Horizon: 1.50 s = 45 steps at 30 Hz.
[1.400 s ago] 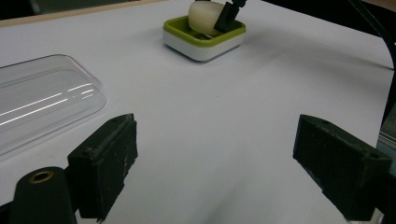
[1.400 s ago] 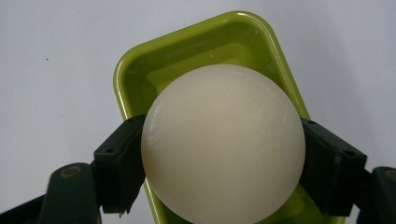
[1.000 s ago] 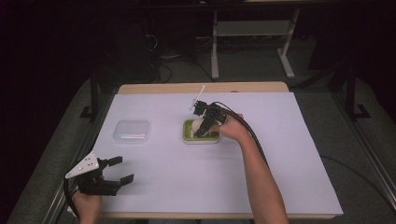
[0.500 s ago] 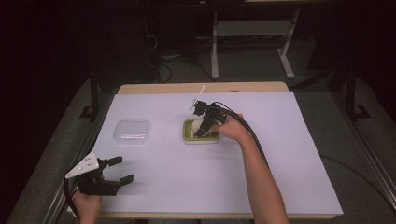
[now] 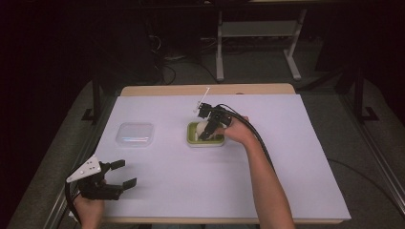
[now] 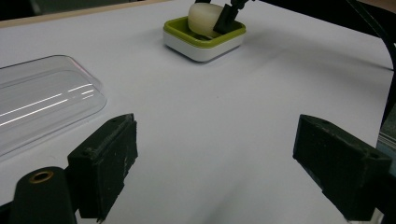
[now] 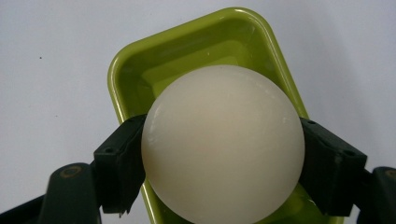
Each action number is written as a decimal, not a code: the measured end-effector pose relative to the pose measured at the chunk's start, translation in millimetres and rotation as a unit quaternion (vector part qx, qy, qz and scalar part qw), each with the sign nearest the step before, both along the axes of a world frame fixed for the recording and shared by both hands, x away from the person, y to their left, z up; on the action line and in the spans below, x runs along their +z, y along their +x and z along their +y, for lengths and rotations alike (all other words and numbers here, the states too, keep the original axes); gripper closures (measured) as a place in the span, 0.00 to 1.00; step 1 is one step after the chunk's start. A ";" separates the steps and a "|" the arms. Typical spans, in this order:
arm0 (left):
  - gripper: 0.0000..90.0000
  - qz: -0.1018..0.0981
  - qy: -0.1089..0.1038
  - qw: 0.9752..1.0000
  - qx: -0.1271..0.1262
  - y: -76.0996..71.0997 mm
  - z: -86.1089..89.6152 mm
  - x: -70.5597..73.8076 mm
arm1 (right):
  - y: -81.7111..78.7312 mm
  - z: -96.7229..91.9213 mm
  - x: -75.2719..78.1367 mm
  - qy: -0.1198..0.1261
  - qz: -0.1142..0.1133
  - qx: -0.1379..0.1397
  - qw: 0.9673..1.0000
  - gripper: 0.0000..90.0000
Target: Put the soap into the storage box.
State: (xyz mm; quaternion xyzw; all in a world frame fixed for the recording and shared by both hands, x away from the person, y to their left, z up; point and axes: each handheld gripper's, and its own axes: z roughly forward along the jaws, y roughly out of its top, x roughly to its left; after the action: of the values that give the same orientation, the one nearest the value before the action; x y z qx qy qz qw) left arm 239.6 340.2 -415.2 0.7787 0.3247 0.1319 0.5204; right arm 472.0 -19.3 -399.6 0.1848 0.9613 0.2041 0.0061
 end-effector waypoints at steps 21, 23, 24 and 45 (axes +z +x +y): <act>0.15 0.000 -0.001 1.000 0.000 -0.2 0.0 0.0 | 0.0 1.1 -0.8 0.000 0.000 -0.003 1.000 0.25; 0.15 0.000 0.000 1.000 0.000 -0.2 0.0 0.1 | 0.2 1.0 -0.9 -0.001 -0.002 -0.002 1.000 0.25; 0.15 0.000 -0.001 1.000 0.000 -0.2 0.0 0.2 | 0.0 1.0 -0.9 -0.002 -0.001 -0.004 1.000 0.26; 0.15 -0.001 -0.004 1.000 -0.002 -0.4 -0.8 0.6 | -0.4 0.5 0.3 0.005 0.001 -0.009 1.000 0.26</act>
State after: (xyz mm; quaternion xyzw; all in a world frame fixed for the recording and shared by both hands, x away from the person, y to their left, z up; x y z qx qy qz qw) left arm 239.2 339.5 -414.6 0.7772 0.3232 0.1310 0.5238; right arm 471.6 -18.8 -399.3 0.1939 0.9585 0.2090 0.0065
